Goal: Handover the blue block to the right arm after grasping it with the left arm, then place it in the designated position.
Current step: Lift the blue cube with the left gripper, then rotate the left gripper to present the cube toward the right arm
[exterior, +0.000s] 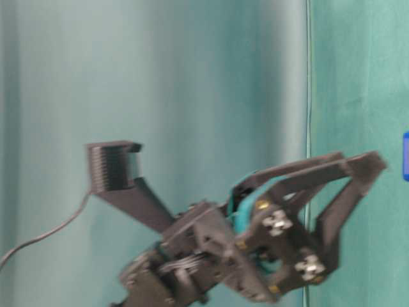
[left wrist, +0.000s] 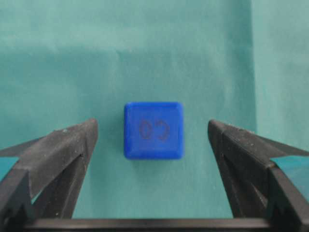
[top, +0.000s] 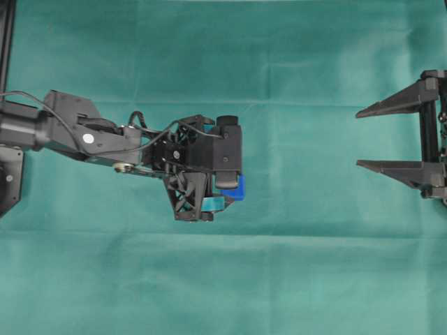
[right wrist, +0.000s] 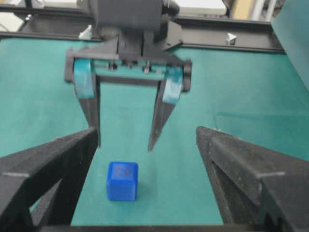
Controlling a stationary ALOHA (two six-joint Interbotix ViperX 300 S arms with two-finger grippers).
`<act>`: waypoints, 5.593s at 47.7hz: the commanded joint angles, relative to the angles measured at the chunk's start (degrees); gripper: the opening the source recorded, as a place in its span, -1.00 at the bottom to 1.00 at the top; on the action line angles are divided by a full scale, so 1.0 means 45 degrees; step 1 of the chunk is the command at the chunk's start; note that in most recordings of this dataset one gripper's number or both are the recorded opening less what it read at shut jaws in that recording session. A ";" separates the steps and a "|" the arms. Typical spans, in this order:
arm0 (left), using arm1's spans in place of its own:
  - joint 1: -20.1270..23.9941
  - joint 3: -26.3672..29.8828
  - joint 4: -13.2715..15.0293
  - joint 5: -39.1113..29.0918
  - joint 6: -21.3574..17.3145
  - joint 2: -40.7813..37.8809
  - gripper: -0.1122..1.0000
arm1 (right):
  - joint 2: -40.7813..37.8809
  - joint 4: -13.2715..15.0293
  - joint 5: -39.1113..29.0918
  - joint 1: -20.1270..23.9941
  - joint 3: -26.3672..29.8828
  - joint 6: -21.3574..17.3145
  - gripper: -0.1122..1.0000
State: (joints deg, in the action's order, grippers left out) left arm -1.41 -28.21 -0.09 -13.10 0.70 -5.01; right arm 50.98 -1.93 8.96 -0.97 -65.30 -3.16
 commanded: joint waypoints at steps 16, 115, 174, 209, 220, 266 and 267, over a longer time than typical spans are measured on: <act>0.0156 -0.0039 0.0000 0.1445 0.0020 -0.1270 0.99 | -0.0098 -0.0020 0.0039 -0.0020 0.0254 0.0000 0.88; 0.0137 0.0254 0.0000 -0.0195 0.0000 0.1074 0.04 | -0.0137 -0.0020 0.0020 -0.0020 0.0293 0.0020 0.88; 0.0137 0.2891 -0.0117 -0.4316 -0.0078 0.3770 0.04 | -0.0137 -0.0039 -0.0156 -0.0020 0.0371 0.0039 0.88; 0.0137 0.2891 -0.0098 -0.4238 -0.0078 0.3789 0.04 | -0.0137 -0.0039 -0.0273 -0.0020 0.0430 0.0039 0.88; 0.0137 0.2891 -0.0117 -0.4238 -0.0078 0.3789 0.04 | -0.0137 -0.0039 -0.0254 -0.0020 0.0430 0.0059 0.88; 0.0137 0.2891 -0.0098 -0.4219 -0.0078 0.3789 0.04 | -0.0137 -0.0039 -0.0273 -0.0020 0.0449 0.0039 0.88; 0.0137 0.2891 -0.0098 -0.4219 -0.0078 0.3789 0.04 | -0.0137 -0.0020 -0.0254 -0.0020 0.0449 0.0039 0.88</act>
State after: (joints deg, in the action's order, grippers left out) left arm -0.70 -15.91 -0.44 -32.52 0.44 10.63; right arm 50.54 -1.93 7.56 -0.97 -64.78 -2.99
